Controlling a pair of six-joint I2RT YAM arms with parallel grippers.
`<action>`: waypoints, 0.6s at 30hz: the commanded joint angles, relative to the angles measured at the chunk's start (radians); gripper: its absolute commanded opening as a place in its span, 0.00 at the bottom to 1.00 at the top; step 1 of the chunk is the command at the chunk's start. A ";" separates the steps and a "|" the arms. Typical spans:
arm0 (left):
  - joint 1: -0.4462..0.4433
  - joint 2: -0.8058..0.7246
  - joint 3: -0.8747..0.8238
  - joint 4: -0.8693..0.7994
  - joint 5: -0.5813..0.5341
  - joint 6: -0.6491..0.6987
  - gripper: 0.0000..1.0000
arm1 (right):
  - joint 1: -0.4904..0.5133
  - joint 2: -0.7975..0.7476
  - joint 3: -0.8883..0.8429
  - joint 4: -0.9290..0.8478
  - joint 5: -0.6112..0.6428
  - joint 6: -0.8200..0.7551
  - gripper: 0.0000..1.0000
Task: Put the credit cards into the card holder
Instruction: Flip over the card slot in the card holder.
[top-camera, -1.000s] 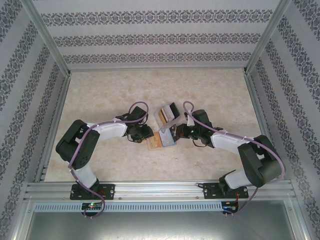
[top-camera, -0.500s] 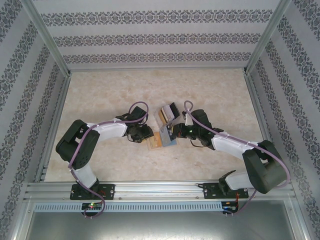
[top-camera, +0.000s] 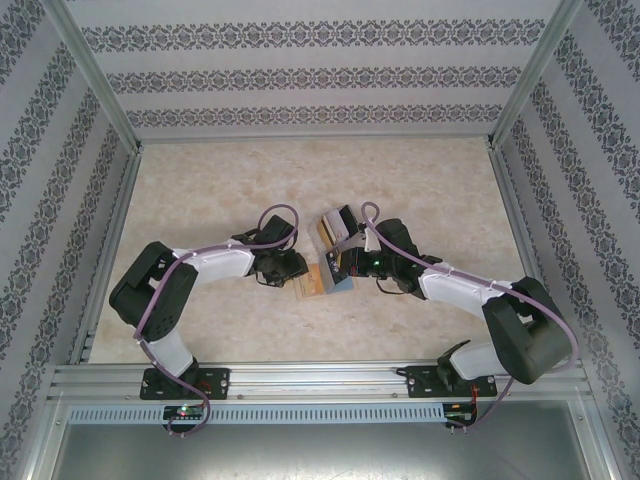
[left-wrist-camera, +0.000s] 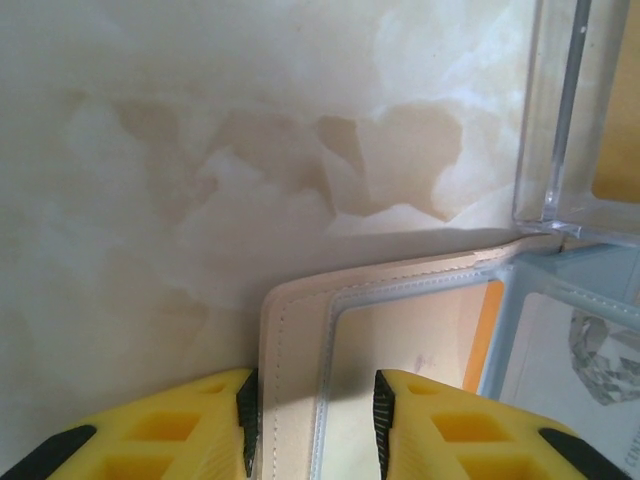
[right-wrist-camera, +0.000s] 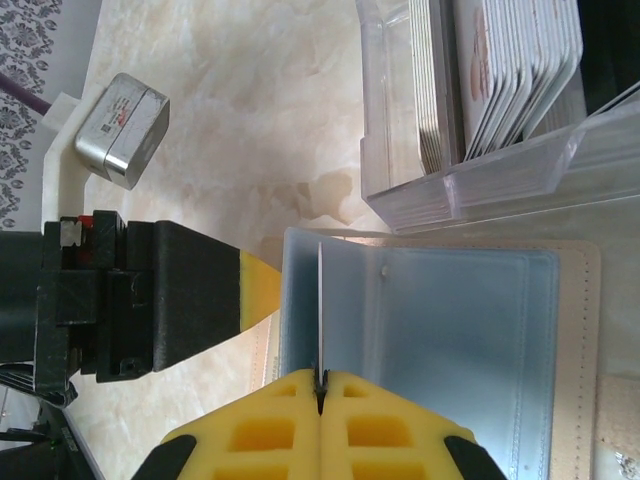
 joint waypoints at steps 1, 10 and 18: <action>-0.020 -0.026 -0.030 0.063 -0.061 0.003 0.38 | 0.015 0.022 0.034 0.012 -0.018 0.003 0.04; -0.020 -0.122 -0.060 0.037 -0.157 0.004 0.44 | 0.021 0.058 0.053 0.018 -0.031 0.005 0.04; -0.020 -0.139 -0.070 0.036 -0.168 0.002 0.45 | 0.018 0.030 0.051 -0.037 0.032 -0.018 0.04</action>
